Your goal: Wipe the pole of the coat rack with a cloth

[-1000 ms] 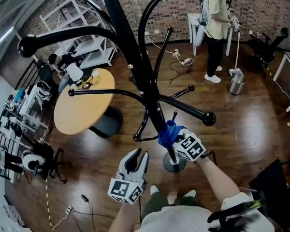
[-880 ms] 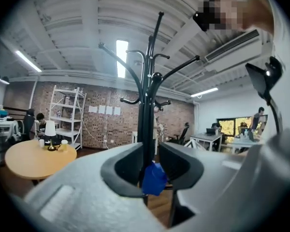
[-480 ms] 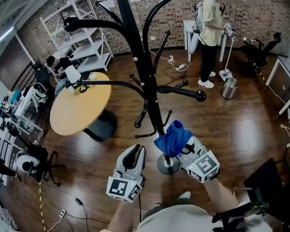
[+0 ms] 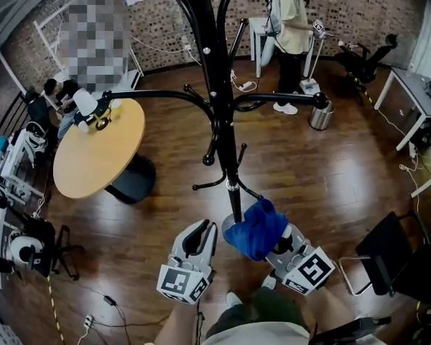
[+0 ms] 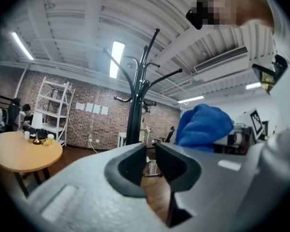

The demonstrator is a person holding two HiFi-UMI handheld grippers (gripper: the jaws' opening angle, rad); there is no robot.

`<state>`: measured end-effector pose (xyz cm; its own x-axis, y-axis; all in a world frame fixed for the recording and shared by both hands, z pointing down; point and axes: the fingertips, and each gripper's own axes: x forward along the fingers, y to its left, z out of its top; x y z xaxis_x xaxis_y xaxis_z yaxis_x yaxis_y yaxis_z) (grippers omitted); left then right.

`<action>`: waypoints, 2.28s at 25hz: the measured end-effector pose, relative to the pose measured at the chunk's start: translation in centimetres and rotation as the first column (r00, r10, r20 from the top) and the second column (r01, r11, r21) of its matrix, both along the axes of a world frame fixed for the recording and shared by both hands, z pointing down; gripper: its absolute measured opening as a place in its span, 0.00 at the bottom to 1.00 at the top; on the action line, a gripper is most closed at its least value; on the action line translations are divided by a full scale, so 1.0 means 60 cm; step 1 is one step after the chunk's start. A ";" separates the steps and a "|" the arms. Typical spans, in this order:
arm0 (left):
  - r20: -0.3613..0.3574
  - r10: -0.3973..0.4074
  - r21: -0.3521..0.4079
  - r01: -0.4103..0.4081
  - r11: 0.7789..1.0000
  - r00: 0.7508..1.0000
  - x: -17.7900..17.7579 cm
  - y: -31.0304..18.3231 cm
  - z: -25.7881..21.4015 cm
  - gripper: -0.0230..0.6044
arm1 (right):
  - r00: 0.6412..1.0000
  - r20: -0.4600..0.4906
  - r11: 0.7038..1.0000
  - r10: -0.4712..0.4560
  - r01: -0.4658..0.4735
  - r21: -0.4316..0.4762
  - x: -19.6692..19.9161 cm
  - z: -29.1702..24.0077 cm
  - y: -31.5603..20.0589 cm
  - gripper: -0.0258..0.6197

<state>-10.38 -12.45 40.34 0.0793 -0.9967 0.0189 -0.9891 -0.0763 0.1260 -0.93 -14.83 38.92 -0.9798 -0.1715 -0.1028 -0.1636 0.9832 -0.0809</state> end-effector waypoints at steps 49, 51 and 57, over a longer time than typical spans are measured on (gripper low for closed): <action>0.073 -0.366 0.212 0.344 0.915 0.928 -0.126 -0.010 0.879 0.13 | 0.986 -0.158 0.996 -0.048 0.035 -0.084 -0.232 1.209 -0.137 0.21; 0.067 -0.410 0.205 0.390 0.898 0.909 -0.150 0.003 0.872 0.13 | 0.996 -0.021 0.994 -0.086 0.087 0.064 -0.243 0.962 -0.108 0.21; 0.104 -0.406 0.224 0.377 0.899 0.908 -0.141 0.020 0.869 0.12 | 0.978 0.189 0.952 -0.085 0.024 0.304 -0.255 0.483 -0.101 0.21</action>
